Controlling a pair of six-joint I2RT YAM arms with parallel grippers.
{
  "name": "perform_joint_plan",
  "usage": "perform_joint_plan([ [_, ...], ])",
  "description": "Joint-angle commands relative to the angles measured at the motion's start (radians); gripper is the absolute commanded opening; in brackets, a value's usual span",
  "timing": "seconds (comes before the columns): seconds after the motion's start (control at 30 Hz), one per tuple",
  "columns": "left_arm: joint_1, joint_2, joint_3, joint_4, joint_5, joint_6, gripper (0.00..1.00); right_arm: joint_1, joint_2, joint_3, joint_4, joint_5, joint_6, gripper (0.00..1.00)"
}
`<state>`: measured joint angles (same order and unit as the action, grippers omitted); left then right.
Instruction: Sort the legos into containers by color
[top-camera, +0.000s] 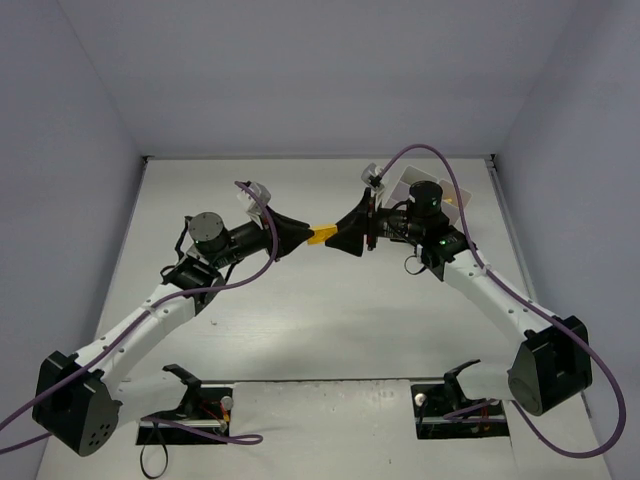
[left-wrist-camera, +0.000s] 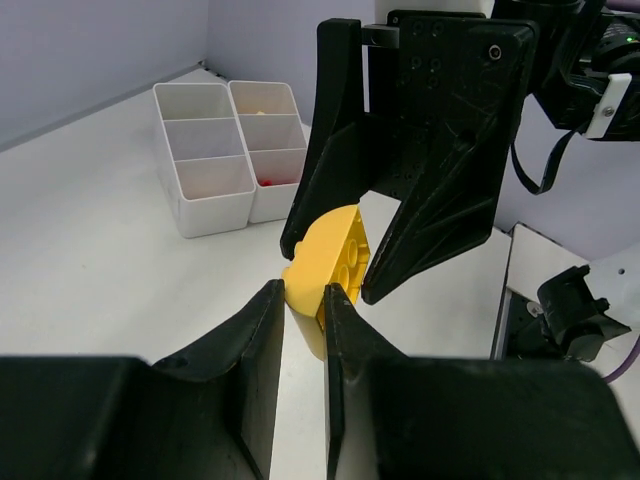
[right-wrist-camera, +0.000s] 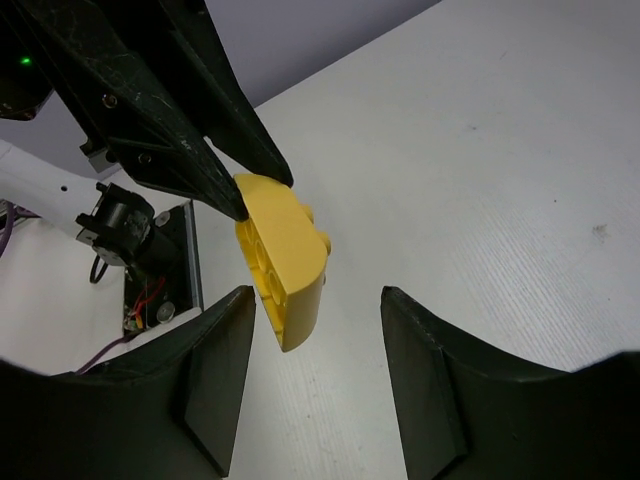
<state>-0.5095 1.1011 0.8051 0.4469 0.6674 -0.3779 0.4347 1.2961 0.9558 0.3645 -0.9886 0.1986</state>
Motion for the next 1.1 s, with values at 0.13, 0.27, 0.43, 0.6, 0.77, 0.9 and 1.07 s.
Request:
perform_joint_plan([
  [0.13, -0.003, 0.02, 0.045, 0.127, 0.058, -0.041, 0.12, 0.01, -0.008, 0.008, 0.165, -0.088, -0.005, 0.46],
  [0.27, -0.004, 0.026, 0.045, 0.133, 0.063, -0.052, 0.12, 0.01, -0.001, 0.009, 0.171, -0.108, -0.007, 0.39],
  [0.43, -0.003, 0.026, 0.043, 0.113, 0.043, -0.043, 0.29, 0.01, 0.003, 0.018, 0.12, -0.107, -0.053, 0.0],
  [0.6, -0.004, 0.02, 0.043, 0.064, -0.015, -0.03, 0.56, -0.013, -0.015, 0.029, 0.01, -0.043, -0.154, 0.0],
  [0.77, -0.001, -0.013, 0.046, -0.071, -0.187, -0.013, 0.73, -0.114, -0.05, 0.078, -0.2, 0.08, -0.332, 0.0],
  [0.9, -0.001, -0.055, 0.06, -0.241, -0.33, 0.022, 0.76, -0.204, -0.06, 0.15, -0.393, 0.298, -0.577, 0.0],
  [1.07, 0.002, -0.078, 0.092, -0.445, -0.474, 0.068, 0.77, -0.252, 0.006, 0.228, -0.51, 0.634, -0.783, 0.0],
])
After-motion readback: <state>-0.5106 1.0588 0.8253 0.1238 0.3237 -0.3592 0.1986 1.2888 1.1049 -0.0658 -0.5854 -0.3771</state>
